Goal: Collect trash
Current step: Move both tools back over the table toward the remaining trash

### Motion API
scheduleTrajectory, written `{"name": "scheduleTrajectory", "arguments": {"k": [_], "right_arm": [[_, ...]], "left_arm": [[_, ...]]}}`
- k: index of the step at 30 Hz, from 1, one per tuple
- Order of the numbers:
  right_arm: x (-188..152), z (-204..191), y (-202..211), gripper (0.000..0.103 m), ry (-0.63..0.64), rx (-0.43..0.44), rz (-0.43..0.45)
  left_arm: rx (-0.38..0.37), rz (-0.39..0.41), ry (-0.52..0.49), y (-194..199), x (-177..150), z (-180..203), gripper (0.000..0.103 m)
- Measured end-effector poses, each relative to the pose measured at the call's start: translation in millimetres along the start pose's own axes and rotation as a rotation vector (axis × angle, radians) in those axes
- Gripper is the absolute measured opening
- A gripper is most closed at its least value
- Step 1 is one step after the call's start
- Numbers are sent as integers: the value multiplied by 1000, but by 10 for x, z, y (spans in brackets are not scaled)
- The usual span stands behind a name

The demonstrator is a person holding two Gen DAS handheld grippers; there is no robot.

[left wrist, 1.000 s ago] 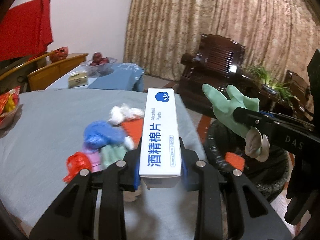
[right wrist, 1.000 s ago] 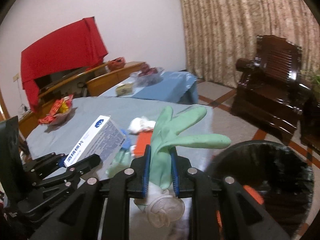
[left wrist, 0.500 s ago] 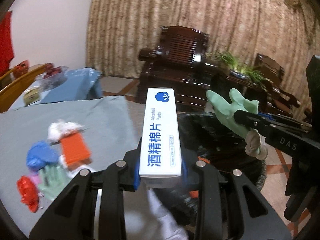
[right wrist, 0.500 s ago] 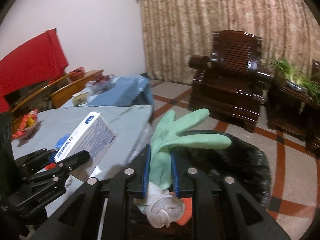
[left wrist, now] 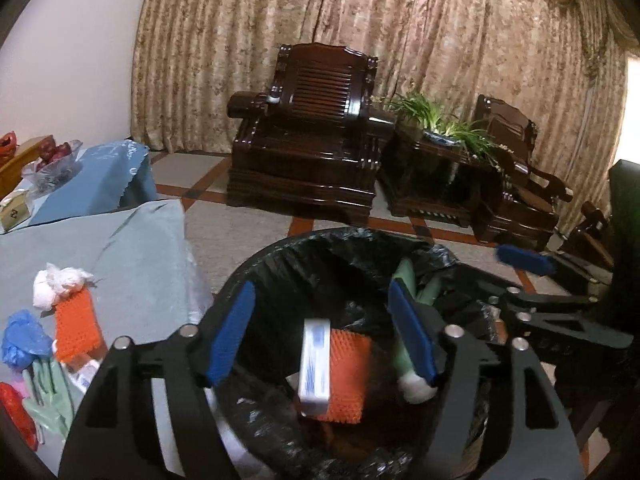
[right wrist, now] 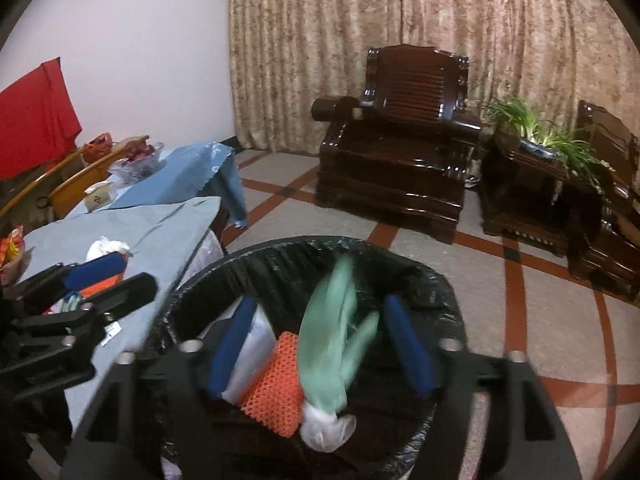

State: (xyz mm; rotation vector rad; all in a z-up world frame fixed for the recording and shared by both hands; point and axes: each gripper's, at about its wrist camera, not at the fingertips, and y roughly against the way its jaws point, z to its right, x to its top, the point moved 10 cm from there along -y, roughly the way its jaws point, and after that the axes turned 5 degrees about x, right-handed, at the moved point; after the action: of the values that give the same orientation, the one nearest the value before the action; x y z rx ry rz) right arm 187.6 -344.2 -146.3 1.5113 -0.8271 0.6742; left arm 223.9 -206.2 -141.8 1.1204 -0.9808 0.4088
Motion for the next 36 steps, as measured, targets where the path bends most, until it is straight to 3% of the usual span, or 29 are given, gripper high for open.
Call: {"name": "scheduleTrajectory", "arguments": {"k": [3, 5, 13, 25, 36], "right_arm": [[15, -58, 65, 96, -12, 4, 22], [33, -138, 106, 97, -14, 21, 40], [119, -808, 147, 97, 45, 141, 78], [-24, -2099, -61, 97, 173, 307, 54], [-299, -2781, -414, 97, 219, 364, -1]], "left_arm": [[36, 5, 19, 115, -54, -182, 83], [84, 17, 31, 229, -76, -366, 90], [247, 50, 72, 805, -222, -1156, 91], [482, 58, 175, 1569, -622, -2272, 92], [600, -7, 257, 1666, -1103, -3051, 91]]}}
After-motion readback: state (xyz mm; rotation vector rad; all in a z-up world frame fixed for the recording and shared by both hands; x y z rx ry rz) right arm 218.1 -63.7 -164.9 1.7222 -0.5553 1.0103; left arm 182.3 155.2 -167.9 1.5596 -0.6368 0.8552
